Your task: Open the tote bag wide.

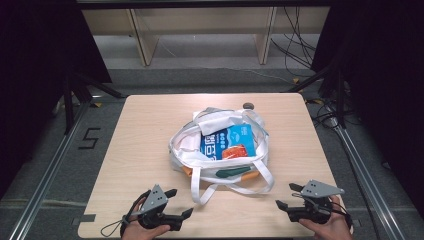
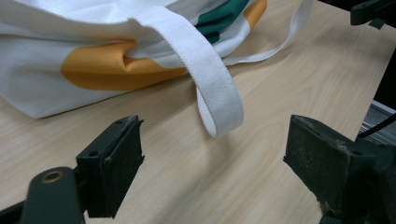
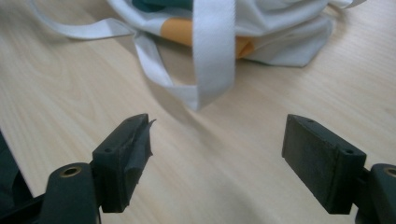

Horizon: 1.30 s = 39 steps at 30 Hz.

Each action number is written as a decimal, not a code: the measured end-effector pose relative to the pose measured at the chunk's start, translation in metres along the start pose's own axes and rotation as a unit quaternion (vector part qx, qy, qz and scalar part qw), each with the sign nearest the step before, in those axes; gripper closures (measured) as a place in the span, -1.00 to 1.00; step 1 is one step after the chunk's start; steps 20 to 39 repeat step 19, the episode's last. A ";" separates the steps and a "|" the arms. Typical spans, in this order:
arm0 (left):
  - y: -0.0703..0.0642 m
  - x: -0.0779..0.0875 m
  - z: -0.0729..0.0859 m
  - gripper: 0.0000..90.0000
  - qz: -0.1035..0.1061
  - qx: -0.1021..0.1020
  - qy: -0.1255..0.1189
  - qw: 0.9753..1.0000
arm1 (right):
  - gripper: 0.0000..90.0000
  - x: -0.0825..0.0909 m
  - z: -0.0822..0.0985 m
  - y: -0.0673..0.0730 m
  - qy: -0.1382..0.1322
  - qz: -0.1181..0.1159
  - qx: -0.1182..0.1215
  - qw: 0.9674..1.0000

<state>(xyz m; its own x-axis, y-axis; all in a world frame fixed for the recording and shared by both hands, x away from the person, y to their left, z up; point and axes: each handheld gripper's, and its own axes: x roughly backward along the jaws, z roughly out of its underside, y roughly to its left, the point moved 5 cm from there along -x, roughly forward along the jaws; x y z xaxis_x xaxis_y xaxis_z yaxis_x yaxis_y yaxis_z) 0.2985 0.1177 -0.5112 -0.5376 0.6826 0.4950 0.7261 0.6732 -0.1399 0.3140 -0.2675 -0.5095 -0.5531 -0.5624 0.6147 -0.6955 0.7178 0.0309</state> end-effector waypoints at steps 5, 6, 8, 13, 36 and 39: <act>0.000 -0.002 0.001 -0.60 0.002 -0.005 0.003 1.000 | -0.43 0.001 0.005 0.002 0.002 -0.002 0.018 1.000; 0.000 -0.001 0.001 -0.60 -0.002 -0.007 0.007 1.000 | -0.43 0.000 0.005 0.003 0.004 -0.007 0.018 1.000; 0.001 -0.001 0.001 -0.60 0.001 -0.007 0.006 1.000 | -0.43 0.000 0.005 0.003 0.003 -0.007 0.018 1.000; 0.001 -0.002 0.002 -0.60 0.001 -0.002 0.006 1.000 | -0.43 0.000 0.005 0.003 0.003 -0.004 0.014 1.000; 0.001 -0.003 0.002 -0.60 0.001 0.001 0.005 1.000 | -0.43 -0.001 0.005 0.002 0.004 -0.008 0.022 1.000; 0.001 -0.003 0.002 -0.60 0.001 0.001 0.005 1.000 | -0.43 -0.001 0.005 0.002 0.004 -0.008 0.022 1.000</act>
